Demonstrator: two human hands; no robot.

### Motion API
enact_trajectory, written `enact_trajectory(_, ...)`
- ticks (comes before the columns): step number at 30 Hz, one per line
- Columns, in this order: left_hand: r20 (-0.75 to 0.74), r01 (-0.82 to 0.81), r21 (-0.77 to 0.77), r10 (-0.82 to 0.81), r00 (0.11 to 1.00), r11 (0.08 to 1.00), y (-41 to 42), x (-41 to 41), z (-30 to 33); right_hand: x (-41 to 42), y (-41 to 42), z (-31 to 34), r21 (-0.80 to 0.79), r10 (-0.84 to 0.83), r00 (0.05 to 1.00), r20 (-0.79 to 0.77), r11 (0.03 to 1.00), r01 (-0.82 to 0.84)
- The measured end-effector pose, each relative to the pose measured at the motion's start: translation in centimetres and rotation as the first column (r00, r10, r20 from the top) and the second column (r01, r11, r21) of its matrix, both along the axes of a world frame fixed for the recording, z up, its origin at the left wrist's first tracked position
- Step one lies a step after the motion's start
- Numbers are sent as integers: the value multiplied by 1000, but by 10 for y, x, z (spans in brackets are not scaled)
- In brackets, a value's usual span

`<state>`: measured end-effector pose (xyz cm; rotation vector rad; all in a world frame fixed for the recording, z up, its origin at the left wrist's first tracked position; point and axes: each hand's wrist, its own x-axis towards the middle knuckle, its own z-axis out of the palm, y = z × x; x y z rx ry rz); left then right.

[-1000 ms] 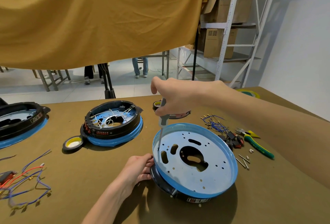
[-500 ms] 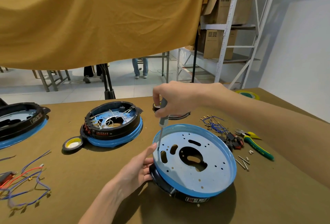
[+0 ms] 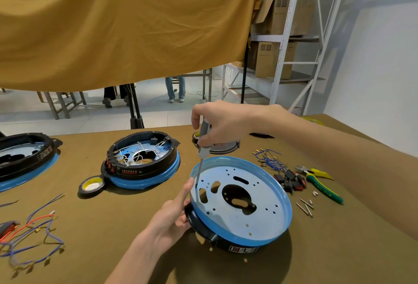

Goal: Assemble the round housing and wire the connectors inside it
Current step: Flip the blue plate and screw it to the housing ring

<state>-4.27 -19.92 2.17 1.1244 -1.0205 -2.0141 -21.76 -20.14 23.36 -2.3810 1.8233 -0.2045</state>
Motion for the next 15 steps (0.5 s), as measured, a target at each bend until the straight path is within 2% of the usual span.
enact_trajectory(3, 10, -46, -21, 46, 999, 999, 4, -5, -2, 0, 2, -1, -15, -20, 1000, -10, 1000, 20)
enact_trajectory(8, 20, -30, -49, 31, 999, 998, 3, -3, -3, 6, 3, -3, -20, -16, 999, -28, 1000, 15)
enact_trajectory(15, 45, -13, -49, 15, 999, 999, 3, -2, -3, 7, 3, 5, 106, -21, 1000, -2, 994, 21)
